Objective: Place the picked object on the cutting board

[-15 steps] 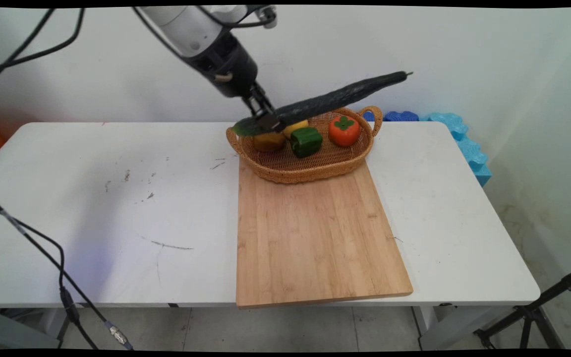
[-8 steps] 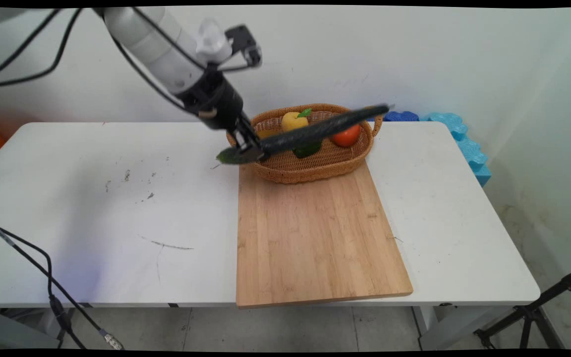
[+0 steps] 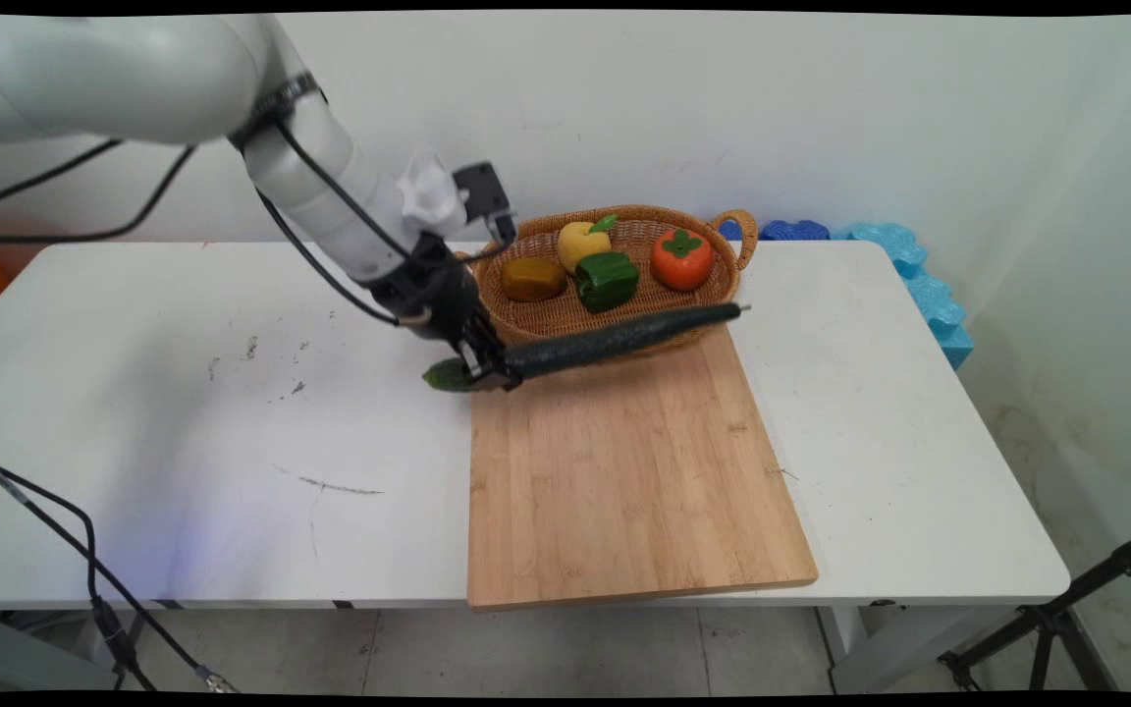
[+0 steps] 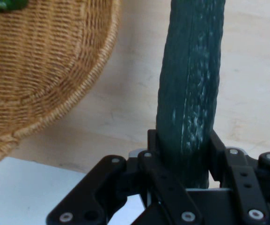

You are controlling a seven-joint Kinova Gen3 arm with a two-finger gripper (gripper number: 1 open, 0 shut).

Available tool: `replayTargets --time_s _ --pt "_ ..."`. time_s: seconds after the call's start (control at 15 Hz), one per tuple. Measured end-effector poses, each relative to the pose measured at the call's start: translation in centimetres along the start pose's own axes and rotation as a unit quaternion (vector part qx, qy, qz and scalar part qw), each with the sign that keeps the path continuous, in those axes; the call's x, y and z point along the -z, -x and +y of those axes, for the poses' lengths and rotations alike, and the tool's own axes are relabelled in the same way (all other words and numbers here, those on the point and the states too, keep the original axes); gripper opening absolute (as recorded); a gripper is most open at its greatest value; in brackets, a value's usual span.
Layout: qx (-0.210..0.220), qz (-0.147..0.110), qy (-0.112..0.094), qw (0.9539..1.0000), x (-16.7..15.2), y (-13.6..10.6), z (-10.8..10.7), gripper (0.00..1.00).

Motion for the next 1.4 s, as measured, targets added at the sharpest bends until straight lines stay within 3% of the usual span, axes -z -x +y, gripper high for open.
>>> replayTargets --time_s 0.53,1.0,1.07,1.4 --pt "-0.001 -0.006 0.000 1.0000 -5.3 0.7 0.2 0.00" --pt "0.003 -0.001 -0.001 1.0000 -7.3 0.4 -0.2 0.00" --pt "0.003 0.001 -0.001 1.0000 -7.4 0.3 -0.2 1.00" --pt "0.001 0.010 0.004 0.9999 -7.6 -0.3 0.0 1.00"
